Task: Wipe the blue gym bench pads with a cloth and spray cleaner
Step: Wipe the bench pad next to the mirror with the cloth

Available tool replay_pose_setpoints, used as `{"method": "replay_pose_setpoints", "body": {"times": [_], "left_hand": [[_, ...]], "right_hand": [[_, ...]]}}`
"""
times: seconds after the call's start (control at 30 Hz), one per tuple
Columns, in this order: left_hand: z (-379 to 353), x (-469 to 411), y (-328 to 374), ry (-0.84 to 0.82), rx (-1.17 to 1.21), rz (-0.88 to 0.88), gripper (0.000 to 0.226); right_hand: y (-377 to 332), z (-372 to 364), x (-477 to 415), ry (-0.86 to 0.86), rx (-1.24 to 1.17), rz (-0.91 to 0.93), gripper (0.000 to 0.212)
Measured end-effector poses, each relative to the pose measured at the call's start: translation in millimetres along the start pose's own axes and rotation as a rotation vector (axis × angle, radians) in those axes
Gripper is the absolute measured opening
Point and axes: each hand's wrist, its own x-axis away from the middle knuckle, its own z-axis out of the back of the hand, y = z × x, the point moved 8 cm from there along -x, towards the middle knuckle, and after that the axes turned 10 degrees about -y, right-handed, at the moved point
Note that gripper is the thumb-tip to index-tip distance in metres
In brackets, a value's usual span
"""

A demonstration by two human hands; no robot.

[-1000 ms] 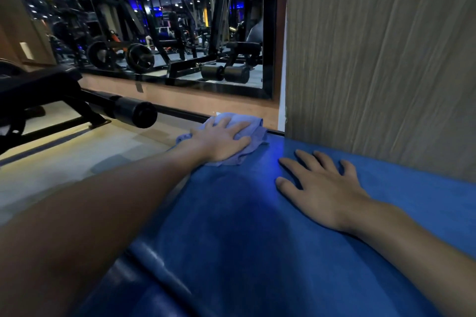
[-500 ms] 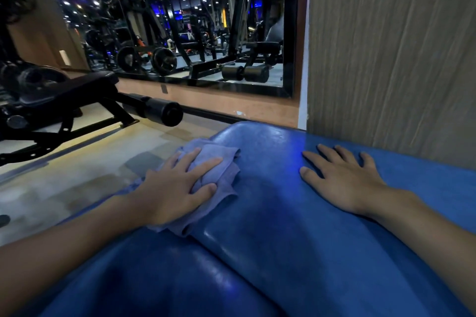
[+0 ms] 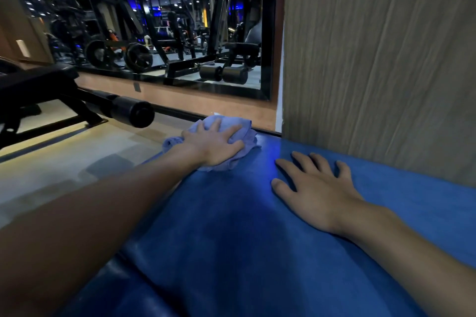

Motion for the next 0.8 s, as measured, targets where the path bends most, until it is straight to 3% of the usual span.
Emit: {"method": "replay_pose_setpoints", "body": {"times": [0.17, 0.33, 0.4, 0.57, 0.7, 0.8], "left_hand": [[-2, 5, 19, -0.03, -0.008, -0.002, 0.06], [-4, 22, 57, -0.014, -0.015, -0.081, 0.062], [-5, 28, 73, -0.001, -0.015, -0.109, 0.063], [-8, 37, 95, -0.041, -0.009, -0.173, 0.06], [14, 35, 76, 0.067, -0.057, -0.264, 0.06], [-3, 34, 76, -0.003, -0.049, -0.247, 0.057]], "right_hand": [[-2, 2, 4, 0.011, -0.044, 0.023, 0.06], [2, 19, 15, 0.08, -0.176, 0.065, 0.04], [8, 27, 24, 0.069, -0.151, 0.061, 0.041], [66, 27, 68, 0.026, -0.03, -0.121, 0.051], [118, 10, 99, -0.053, 0.012, -0.268, 0.06], [127, -1, 101, -0.082, -0.011, -0.286, 0.062]]}}
